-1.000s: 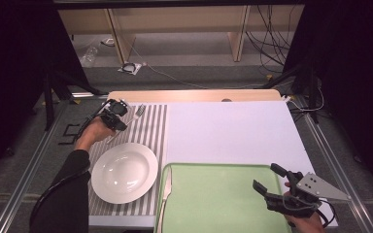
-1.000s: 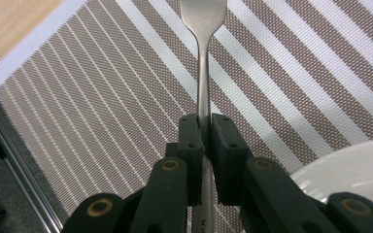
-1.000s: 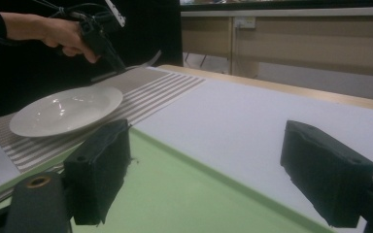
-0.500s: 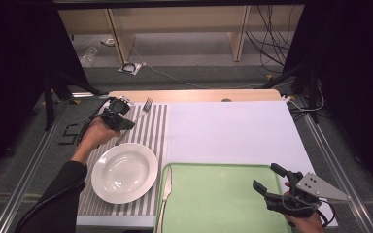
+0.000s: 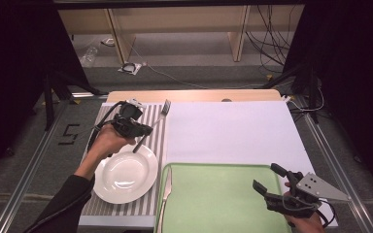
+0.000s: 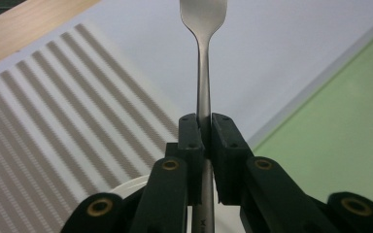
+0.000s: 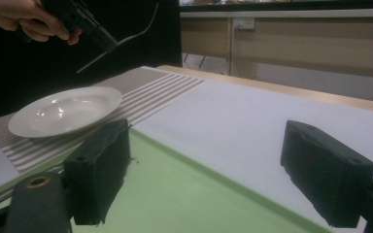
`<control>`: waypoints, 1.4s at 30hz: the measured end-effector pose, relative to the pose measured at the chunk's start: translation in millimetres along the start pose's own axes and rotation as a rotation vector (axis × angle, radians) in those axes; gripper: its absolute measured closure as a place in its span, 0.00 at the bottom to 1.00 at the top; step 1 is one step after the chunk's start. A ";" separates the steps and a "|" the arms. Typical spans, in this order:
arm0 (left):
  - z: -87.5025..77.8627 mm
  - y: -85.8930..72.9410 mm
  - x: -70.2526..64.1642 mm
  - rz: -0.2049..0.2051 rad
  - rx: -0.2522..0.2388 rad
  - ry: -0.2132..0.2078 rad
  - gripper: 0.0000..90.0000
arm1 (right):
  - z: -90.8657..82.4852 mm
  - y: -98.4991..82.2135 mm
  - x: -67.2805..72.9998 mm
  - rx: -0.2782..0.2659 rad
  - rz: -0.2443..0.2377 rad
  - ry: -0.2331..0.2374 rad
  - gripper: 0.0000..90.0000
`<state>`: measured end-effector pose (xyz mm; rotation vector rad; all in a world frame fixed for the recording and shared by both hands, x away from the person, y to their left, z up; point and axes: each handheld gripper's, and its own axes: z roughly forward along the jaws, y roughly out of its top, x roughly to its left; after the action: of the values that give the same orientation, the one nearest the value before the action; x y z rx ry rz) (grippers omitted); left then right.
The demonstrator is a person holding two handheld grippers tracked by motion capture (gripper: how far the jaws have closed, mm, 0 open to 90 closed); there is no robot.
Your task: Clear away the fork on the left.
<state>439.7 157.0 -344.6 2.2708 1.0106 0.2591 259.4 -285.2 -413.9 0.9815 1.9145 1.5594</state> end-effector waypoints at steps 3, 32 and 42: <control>-0.7 -1.9 -16.8 0.015 -0.013 -0.043 0.92 | -0.2 0.1 0.0 -0.002 -0.001 -0.001 0.21; 44.4 -45.8 -120.0 0.118 0.075 -0.280 0.92 | -0.3 0.3 1.1 -0.008 -0.005 0.003 0.21; 55.1 -53.3 -135.8 0.136 0.129 -0.310 0.92 | -0.5 0.5 1.1 -0.009 -0.005 0.004 0.21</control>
<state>337.2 59.8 -410.9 2.4045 0.7319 -0.1047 258.5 -284.6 -413.3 0.9693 1.9097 1.5672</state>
